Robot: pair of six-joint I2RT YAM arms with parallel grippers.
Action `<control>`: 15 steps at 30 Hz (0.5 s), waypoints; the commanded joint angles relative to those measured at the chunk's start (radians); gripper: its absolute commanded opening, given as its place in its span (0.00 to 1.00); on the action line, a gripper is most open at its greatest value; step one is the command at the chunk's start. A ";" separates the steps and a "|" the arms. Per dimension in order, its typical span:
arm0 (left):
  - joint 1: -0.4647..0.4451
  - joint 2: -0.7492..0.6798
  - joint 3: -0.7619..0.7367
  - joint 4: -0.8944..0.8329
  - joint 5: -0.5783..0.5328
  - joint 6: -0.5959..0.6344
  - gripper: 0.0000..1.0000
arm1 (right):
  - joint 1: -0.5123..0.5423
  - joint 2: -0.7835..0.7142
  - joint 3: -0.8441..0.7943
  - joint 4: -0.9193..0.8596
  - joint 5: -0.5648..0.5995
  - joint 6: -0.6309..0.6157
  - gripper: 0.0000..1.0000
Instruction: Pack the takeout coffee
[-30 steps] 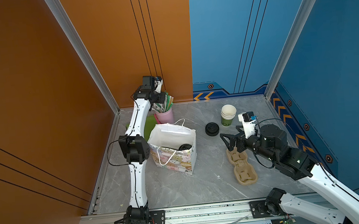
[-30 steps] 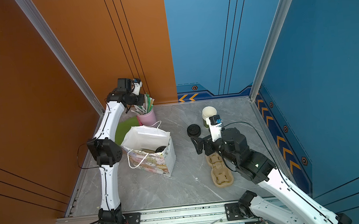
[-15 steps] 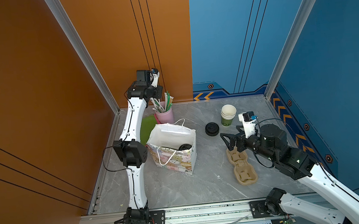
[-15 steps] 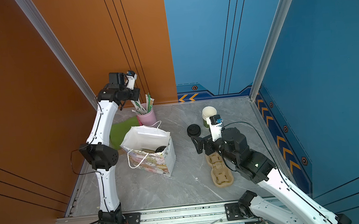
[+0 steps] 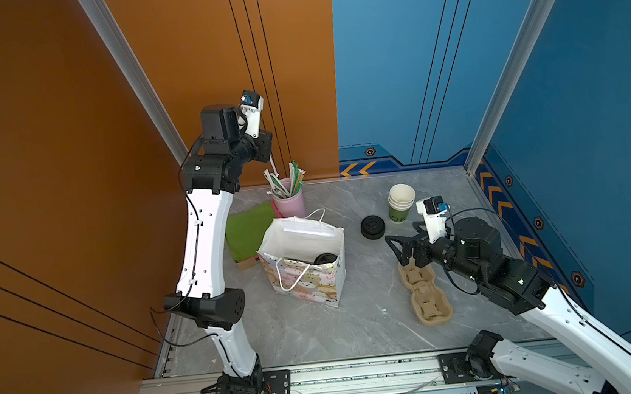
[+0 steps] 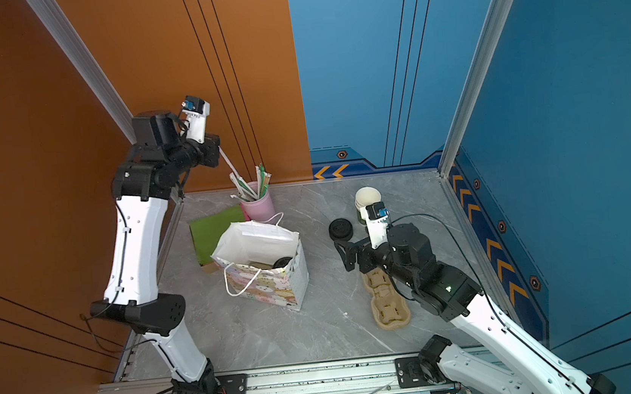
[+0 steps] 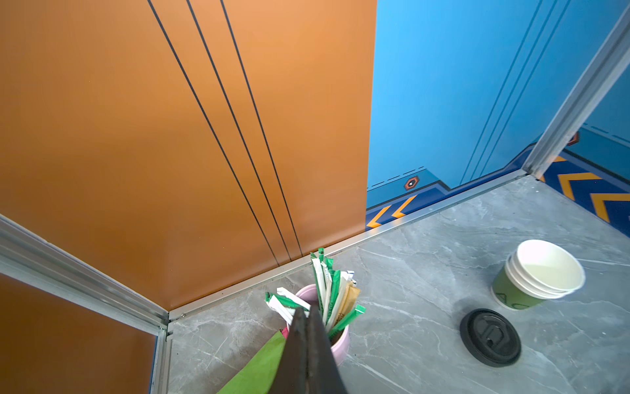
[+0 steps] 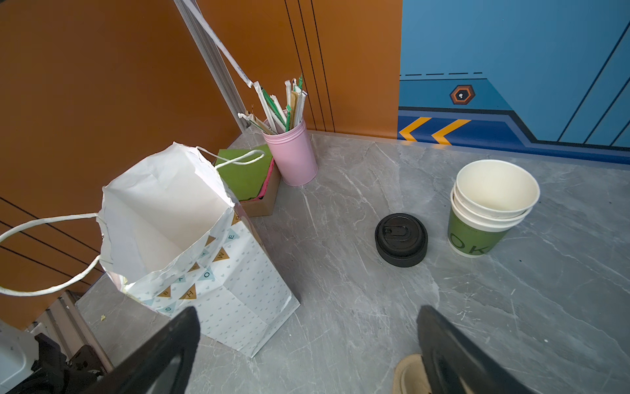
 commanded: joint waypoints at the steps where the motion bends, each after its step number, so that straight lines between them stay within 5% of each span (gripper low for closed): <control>1: -0.039 -0.120 -0.040 -0.013 -0.034 0.028 0.00 | -0.008 0.006 0.006 0.012 -0.012 -0.003 1.00; 15: -0.144 -0.521 -0.309 -0.114 0.014 -0.103 0.00 | -0.014 0.036 0.023 0.026 -0.034 0.003 1.00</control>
